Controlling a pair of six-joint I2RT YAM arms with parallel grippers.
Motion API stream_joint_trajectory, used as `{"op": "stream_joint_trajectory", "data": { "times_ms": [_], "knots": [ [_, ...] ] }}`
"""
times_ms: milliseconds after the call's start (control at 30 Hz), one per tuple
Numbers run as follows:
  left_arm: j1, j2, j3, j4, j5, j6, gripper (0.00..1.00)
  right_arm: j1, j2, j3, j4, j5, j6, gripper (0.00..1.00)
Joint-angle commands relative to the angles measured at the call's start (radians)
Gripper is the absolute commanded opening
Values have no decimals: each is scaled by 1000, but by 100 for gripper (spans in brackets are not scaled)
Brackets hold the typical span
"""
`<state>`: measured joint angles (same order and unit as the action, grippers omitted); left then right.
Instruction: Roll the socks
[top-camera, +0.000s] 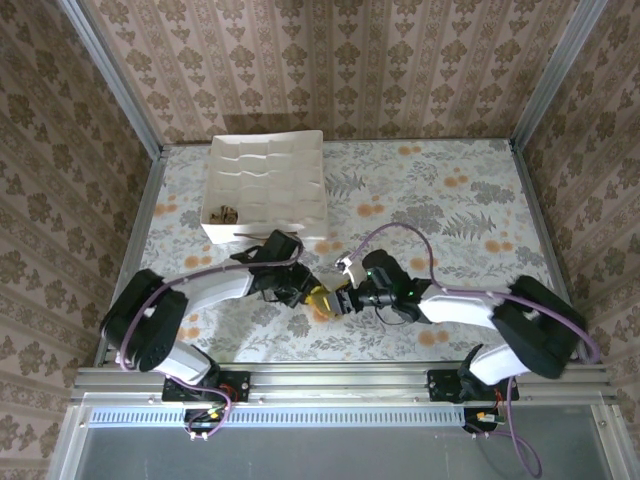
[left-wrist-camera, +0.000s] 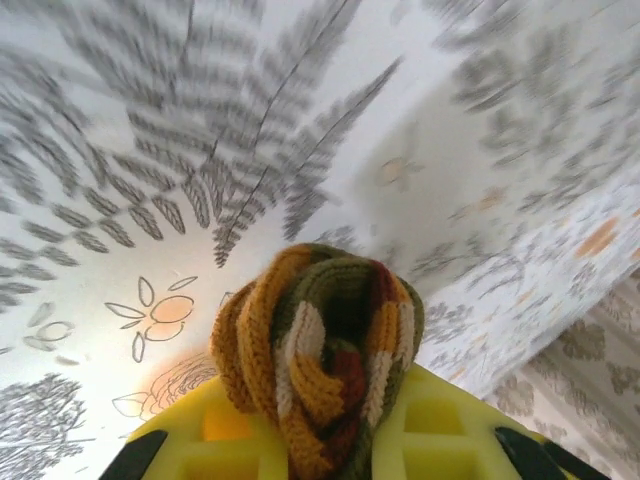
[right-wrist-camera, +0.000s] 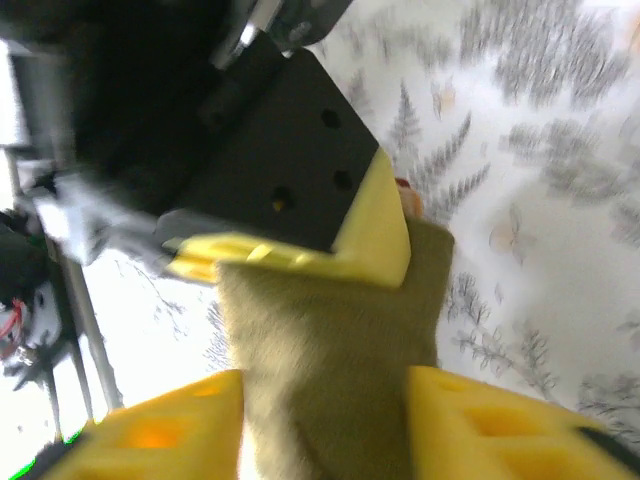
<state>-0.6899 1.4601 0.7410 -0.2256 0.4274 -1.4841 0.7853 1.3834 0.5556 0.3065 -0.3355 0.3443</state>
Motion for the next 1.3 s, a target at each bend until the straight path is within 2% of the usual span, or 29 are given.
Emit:
{"op": "stream_joint_trajectory", "data": {
  "times_ms": [0,67,200,333,433,600,767,967,1267],
  "knots": [
    [84,-133,149,-217,-157,144,0,-10,-205,95,-152,159,-117,63],
    [153,-182,265,-322,-201,245,0,-24,-286,143,-219,278,-185,69],
    [307,-182,469,-445,-251,458,0,-76,-337,258,-318,375,-247,69],
    [434,-127,578,-436,-257,592,0,-95,-331,352,-358,433,-286,64],
    [478,-64,636,-418,-308,692,0,-98,-320,397,-359,428,-306,63],
    [504,49,661,-329,-341,745,0,-97,-300,441,-376,394,-303,62],
    [500,169,696,-332,-371,785,0,-97,-297,444,-415,382,-286,62],
    [494,227,667,-311,-364,794,0,-97,-299,448,-460,378,-286,61],
    [491,287,648,-304,-422,876,0,-97,-275,463,-486,377,-287,60]
  ]
}}
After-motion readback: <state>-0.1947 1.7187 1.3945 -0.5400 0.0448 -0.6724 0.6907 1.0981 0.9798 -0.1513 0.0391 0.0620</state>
